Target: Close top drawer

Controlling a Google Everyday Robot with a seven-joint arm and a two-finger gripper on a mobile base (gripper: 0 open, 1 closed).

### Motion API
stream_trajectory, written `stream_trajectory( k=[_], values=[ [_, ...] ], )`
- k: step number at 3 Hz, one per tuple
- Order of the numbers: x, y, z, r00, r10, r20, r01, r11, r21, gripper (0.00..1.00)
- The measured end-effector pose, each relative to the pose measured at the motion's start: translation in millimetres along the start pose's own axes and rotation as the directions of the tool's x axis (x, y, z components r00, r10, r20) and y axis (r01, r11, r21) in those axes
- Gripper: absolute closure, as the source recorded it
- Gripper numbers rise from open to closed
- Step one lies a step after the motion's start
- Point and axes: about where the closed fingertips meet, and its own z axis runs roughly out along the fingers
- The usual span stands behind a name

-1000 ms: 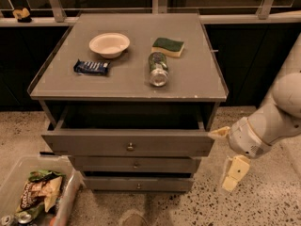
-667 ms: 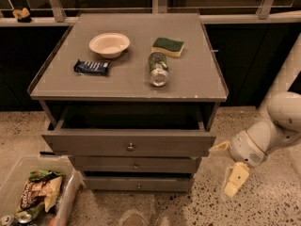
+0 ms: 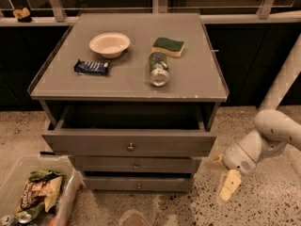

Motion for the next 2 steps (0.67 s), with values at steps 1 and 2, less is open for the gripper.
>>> stream_trajectory(
  k=[1,2],
  values=[
    [-1.6,0.8,-1.7,1.0,-0.003,-0.001,0.003,1.0,0.004,0.0],
    [-11.9,5.6,-0.2,0.999,-0.039,-0.003,0.04,0.9988,0.028,0.0]
  ],
)
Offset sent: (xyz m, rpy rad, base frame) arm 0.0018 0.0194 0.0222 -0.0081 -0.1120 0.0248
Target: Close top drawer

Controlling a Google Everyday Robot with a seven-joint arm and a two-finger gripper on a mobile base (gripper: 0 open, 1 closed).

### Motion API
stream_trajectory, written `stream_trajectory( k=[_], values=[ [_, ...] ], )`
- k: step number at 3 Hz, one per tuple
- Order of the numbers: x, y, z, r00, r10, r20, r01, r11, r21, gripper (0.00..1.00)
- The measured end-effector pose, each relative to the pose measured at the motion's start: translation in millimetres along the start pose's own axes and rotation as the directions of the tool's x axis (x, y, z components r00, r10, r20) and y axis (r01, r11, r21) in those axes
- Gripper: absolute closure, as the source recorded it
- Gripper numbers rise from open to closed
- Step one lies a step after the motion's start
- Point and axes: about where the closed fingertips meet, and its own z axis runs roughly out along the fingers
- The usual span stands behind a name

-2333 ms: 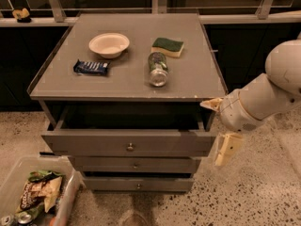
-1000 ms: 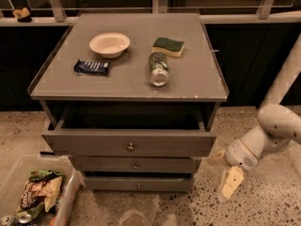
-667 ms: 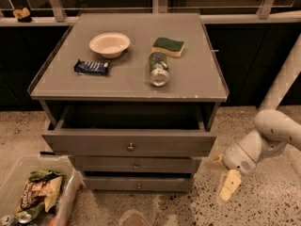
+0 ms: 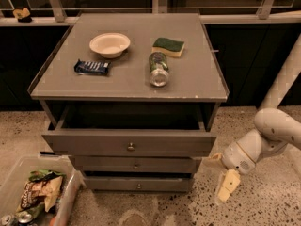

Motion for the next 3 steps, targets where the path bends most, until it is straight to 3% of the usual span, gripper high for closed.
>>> stream_trajectory(
  k=[1,2,3],
  values=[
    [-9.2,-9.7,3.8,0.998,-0.045,0.033,0.045,0.999,0.009,0.0],
    [-4.9,-35.0,4.6,0.993,-0.035,0.116,0.029,0.9979,0.057,0.0],
    [15.2,-67.6,4.3,0.972,0.052,0.231,-0.089,0.9841,0.153,0.0]
  ],
)
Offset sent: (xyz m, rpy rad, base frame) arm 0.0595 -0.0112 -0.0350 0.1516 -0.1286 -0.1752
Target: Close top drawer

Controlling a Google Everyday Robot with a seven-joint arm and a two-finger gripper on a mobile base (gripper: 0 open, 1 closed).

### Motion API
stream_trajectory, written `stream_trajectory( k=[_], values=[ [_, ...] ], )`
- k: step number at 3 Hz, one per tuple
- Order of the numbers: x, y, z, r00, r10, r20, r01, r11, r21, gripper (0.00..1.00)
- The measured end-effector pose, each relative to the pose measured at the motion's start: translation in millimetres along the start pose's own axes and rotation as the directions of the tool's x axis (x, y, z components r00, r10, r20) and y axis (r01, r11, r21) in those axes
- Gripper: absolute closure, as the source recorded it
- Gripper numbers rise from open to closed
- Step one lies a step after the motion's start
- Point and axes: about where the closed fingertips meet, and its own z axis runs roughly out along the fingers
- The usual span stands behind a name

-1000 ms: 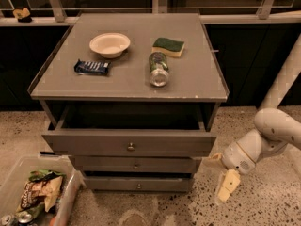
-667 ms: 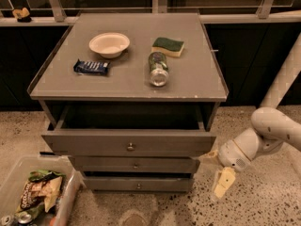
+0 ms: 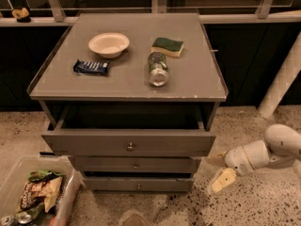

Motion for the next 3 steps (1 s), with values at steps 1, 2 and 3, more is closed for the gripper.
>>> stream_trajectory(
  k=[1,2,3],
  values=[
    [2.7,-38.5,-13.4,0.992,0.057,0.112,-0.076,0.9828,0.168,0.0],
    [2.6,-51.8,-15.8,0.991,0.058,0.119,-0.084,0.9722,0.219,0.0],
    [2.6,-51.7,-15.6,0.991,0.058,0.119,-0.084,0.9723,0.218,0.0]
  ],
)
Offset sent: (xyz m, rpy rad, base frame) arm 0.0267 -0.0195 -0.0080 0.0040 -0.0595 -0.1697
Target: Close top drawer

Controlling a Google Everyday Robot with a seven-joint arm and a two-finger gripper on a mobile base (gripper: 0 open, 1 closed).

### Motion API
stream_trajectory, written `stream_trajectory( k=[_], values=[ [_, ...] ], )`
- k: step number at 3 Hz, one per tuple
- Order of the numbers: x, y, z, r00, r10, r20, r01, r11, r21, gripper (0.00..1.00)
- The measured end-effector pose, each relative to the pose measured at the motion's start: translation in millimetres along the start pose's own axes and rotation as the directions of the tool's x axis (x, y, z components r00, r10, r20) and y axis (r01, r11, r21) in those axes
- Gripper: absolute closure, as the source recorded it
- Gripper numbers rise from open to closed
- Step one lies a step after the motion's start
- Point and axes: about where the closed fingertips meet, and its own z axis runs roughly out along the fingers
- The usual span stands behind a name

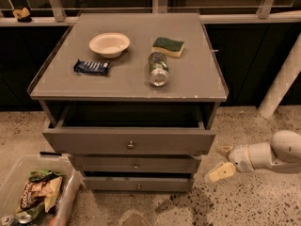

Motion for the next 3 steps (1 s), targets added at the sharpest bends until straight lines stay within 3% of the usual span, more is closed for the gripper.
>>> stream_trajectory(
  k=[1,2,3],
  values=[
    [-4.3,7.0,-9.9,1.0,-0.022,-0.001,0.022,0.9991,0.035,0.0],
    [-16.4,32.8,-40.2,0.995,-0.096,0.003,0.094,0.9839,0.152,0.0],
    [-12.2,71.2,-49.9,0.991,-0.133,-0.025,0.135,0.9732,0.186,0.0]
  ],
)
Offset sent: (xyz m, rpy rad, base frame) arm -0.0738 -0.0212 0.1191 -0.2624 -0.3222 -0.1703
